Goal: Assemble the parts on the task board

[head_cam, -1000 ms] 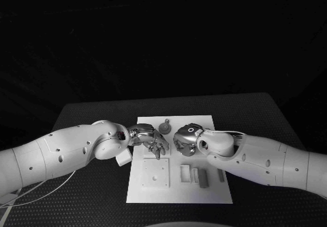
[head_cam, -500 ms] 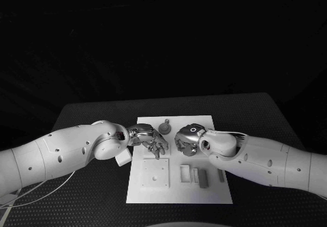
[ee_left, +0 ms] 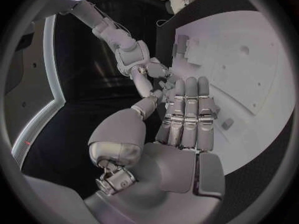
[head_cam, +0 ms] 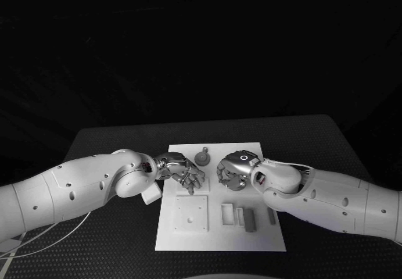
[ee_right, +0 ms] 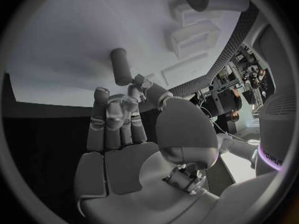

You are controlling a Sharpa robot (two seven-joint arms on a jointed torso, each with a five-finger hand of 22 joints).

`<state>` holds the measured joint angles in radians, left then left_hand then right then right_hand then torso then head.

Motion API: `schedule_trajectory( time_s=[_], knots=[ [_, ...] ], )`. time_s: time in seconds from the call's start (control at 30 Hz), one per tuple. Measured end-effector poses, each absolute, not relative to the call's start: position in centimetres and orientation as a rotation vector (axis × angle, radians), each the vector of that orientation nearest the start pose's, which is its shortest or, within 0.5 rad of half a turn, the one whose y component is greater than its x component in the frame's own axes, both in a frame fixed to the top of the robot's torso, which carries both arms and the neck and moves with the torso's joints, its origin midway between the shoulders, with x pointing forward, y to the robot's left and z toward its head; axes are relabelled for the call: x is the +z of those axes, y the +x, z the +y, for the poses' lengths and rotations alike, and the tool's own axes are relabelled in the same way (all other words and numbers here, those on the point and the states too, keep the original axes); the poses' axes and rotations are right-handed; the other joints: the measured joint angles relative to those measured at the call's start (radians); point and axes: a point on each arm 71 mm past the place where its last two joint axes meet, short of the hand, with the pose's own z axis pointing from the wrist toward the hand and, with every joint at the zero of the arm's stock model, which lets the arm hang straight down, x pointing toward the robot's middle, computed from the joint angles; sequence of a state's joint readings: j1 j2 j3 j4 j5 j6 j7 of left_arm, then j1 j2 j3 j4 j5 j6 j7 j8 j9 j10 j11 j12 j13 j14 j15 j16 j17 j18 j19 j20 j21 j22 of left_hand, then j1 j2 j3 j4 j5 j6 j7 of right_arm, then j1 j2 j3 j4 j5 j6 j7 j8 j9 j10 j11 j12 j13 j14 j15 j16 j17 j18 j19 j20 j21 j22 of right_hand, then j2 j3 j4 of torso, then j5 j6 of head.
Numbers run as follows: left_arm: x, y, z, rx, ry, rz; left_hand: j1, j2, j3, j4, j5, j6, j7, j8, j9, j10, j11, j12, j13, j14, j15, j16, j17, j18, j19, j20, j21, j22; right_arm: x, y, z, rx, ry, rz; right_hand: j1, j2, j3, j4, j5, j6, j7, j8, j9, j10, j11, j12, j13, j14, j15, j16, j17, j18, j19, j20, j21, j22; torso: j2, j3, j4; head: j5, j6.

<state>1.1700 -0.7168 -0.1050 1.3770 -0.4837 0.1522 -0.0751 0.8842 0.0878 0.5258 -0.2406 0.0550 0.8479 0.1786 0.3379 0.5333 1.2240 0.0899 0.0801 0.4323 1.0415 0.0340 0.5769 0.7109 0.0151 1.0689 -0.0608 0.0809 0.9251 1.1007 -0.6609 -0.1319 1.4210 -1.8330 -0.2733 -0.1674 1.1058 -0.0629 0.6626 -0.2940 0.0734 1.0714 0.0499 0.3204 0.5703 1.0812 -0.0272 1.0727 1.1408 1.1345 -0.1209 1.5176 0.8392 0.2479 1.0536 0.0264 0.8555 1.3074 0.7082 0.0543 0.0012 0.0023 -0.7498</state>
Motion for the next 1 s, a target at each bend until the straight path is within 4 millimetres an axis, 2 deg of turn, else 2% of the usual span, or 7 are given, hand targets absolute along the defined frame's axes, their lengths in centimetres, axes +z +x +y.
schedule_trajectory(
  time_s=[0.2,0.37,0.67,1.0],
  knots=[
    [-25.7,47.4,16.6,-1.23,-0.638,2.325,-0.041,-0.041,-0.035,0.02,0.0,-0.019,0.005,-0.008,0.0,-0.004,0.003,0.0,0.003,0.0,0.0,-0.004,0.006,0.0,-0.002,0.002,0.0,0.001,-25.2,45.8,-13.2,0.551,-0.524,1.666,0.0,0.0,0.0,0.0,0.0,0.0,0.0,0.0,0.0,0.0,0.0,0.0,-0.001,0.0,0.0,0.0,-0.001,0.0,0.0,0.0,0.0,0.0,0.0,0.0,0.0,-0.001,0.002],
    [-25.8,47.5,16.6,-1.203,-0.654,2.326,-0.056,-0.056,-0.057,0.023,0.0,-0.037,0.012,-0.017,-0.007,-0.007,0.006,0.0,0.006,0.0,0.0,-0.009,0.012,0.0,-0.004,0.0,0.0,0.001,-24.3,45.8,-13.2,0.573,-0.496,1.647,0.0,0.0,0.0,0.0,0.0,0.0,0.0,0.0,0.002,0.0,0.0,0.0,-0.002,0.0,0.0,0.0,-0.002,0.0,0.0,0.0,0.0,0.0,0.0,-0.0001,0.0,-0.001,0.004],
    [-26.0,47.5,16.1,-1.158,-0.675,2.324,-0.057,-0.057,-0.063,0.024,0.0,-0.046,0.014,-0.021,-0.011,-0.007,0.006,0.0,0.008,0.0,0.0,-0.009,0.015,0.0,-0.006,-0.002,0.0,0.001,-22.9,45.3,-12.6,0.629,-0.457,1.616,0.0,0.0,0.003,0.003,-0.001,0.0,0.0,-0.002,0.002,0.0,0.0,0.004,-0.005,0.001,-0.006,0.0,-0.003,0.0,0.0,0.0,0.0,0.0,0.0,0.0002,0.0003,0.001,0.005],
    [-26.0,47.5,15.4,-1.146,-0.684,2.315,-0.057,-0.057,-0.069,0.03,0.0,-0.06,0.021,-0.028,-0.016,-0.015,0.006,0.0,0.011,0.0,0.0,-0.013,0.019,0.0,-0.006,-0.002,-0.004,0.001,-22.3,44.7,-11.8,0.671,-0.445,1.607,0.0,0.0,0.003,0.003,0.0,-0.002,0.002,-0.004,0.004,0.0,0.0,0.004,-0.006,0.001,-0.005,0.0,-0.004,0.0,0.0,0.0,0.0,0.0,0.0,0.0002,0.0006,0.001,0.006]
  ],
)
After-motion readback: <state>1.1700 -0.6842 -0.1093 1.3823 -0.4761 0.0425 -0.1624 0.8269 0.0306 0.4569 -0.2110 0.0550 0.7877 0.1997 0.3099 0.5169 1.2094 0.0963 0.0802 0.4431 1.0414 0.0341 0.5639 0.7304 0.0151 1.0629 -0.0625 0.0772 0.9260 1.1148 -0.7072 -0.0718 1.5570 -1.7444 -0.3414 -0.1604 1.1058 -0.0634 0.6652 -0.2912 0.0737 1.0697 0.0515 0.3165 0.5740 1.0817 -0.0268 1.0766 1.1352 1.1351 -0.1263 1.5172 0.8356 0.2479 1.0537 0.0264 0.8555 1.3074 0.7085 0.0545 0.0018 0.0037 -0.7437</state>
